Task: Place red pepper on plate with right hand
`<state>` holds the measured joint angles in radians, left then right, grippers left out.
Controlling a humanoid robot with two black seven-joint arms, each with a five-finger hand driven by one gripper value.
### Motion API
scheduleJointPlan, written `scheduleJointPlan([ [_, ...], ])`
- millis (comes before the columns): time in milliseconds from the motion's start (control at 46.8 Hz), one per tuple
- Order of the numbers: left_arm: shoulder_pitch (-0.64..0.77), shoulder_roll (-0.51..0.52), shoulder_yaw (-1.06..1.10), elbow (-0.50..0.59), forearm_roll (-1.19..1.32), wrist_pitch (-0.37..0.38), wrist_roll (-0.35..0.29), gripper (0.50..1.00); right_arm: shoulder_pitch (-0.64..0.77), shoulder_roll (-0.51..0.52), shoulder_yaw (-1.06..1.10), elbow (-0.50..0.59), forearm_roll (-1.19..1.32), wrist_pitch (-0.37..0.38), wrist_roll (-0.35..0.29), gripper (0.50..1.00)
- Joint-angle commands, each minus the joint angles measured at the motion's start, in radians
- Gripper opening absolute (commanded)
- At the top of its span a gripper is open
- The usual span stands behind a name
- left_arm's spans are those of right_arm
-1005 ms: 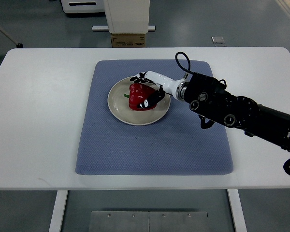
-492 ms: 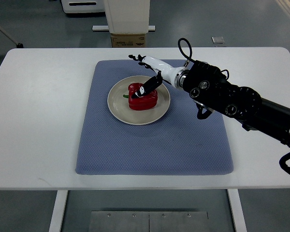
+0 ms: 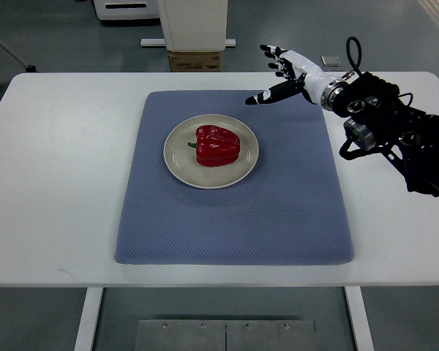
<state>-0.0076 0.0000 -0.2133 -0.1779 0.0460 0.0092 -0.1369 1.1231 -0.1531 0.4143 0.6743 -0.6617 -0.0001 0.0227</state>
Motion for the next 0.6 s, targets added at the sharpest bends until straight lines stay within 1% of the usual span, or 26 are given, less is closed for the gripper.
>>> scheduleJointPlan([
  [0,0.000,0.000,0.000,0.000,0.000,0.000,-0.001,1.000,-0.031,-0.003,0.073,-0.018,-0.001,0.000,-0.007,0.998],
  [214,0.000,0.000,0.000,0.000,0.000,0.000,-0.001,1.000,-0.123,-0.002,0.267,-0.038,-0.001,-0.004,-0.014,0.998],
  [364,0.000,0.000,0.000,0.000,0.000,0.000,0.000,1.000,-0.180,0.006,0.371,-0.038,-0.001,-0.092,-0.003,0.998],
  [406,0.000,0.000,0.000,0.000,0.000,0.000,0.000,1.000,-0.190,0.007,0.389,-0.039,0.000,-0.106,-0.003,1.000],
  [471,0.000,0.000,0.000,0.000,0.000,0.000,0.000,1.000,-0.209,0.007,0.406,-0.038,0.002,-0.106,0.000,1.000],
  [535,0.000,0.000,0.000,0.000,0.000,0.000,0.000,1.000,-0.223,0.006,0.414,-0.038,0.004,-0.106,0.020,1.000],
  [578,0.000,0.000,0.000,0.000,0.000,0.000,0.000,1.000,-0.230,0.006,0.422,-0.038,0.007,-0.104,0.045,1.000],
])
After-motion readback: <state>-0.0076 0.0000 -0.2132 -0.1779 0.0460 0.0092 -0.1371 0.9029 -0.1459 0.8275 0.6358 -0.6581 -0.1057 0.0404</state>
